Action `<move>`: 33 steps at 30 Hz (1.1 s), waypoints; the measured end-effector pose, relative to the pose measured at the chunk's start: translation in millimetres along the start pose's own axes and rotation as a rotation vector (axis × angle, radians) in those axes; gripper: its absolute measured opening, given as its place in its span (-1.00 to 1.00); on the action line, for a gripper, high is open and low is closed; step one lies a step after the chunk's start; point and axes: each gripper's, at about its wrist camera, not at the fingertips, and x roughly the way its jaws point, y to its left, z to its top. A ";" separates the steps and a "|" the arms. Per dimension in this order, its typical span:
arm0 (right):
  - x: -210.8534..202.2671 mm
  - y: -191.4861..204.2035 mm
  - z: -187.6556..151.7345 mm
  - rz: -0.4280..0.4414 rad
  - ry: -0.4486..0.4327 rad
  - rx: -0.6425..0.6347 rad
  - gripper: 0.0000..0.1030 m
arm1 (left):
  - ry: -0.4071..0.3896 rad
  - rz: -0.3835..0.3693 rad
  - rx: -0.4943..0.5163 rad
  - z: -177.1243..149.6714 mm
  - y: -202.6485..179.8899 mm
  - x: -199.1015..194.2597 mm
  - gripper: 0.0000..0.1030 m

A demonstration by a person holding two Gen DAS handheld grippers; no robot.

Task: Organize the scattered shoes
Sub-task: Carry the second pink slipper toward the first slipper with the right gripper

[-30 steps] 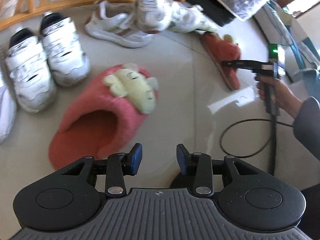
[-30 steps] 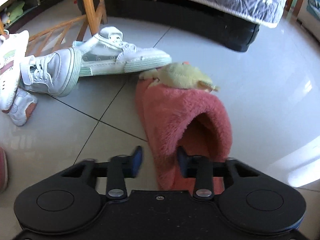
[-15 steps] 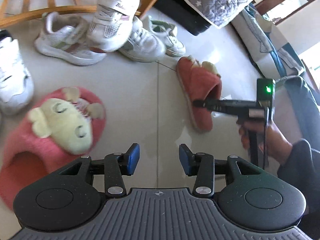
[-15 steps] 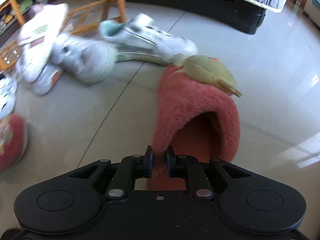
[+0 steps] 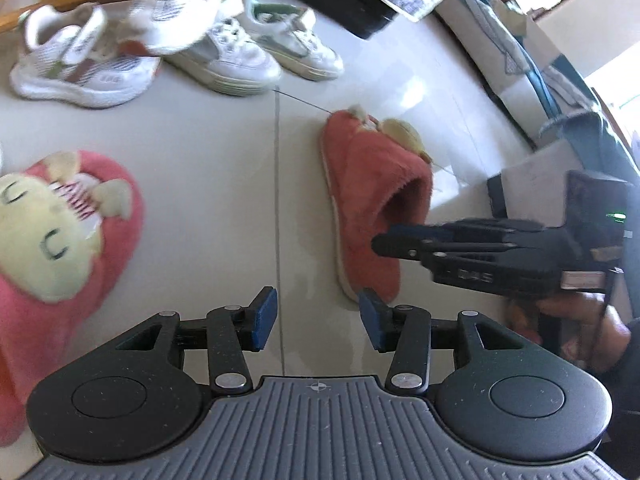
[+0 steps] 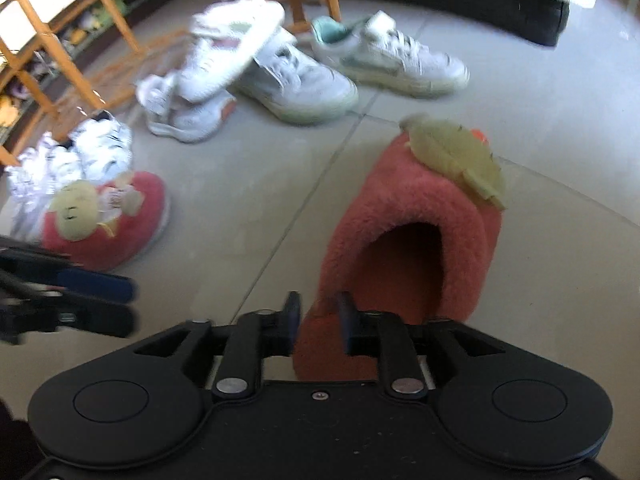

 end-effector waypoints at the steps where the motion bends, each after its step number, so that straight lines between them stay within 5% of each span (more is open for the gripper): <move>1: -10.9 -1.9 0.3 -0.009 -0.029 -0.013 -0.29 | 0.002 -0.002 0.012 0.7 -2.7 2.4 -0.07; 4: -33.1 -5.4 3.4 -0.031 -0.088 -0.014 -0.01 | 0.000 -0.008 0.058 7.9 -15.0 14.2 -0.03; 9: -41.3 -14.0 11.2 -0.043 -0.138 0.008 0.17 | -0.011 0.000 0.122 21.7 -33.5 37.6 0.01; 17: -30.6 -32.0 18.7 -0.146 -0.138 -0.001 0.20 | -0.036 0.047 0.183 34.5 -51.0 71.6 0.00; 26: -14.6 -44.9 24.5 -0.160 -0.097 0.006 0.20 | 0.006 0.087 0.161 38.4 -47.7 104.3 -0.46; 29: -8.6 -48.1 26.3 -0.160 -0.082 -0.002 0.15 | 0.019 0.065 0.159 40.5 -46.6 107.7 -0.71; 33: 3.0 -52.8 28.0 -0.135 -0.043 -0.003 -0.33 | 0.028 0.073 0.179 40.8 -47.4 107.5 -0.78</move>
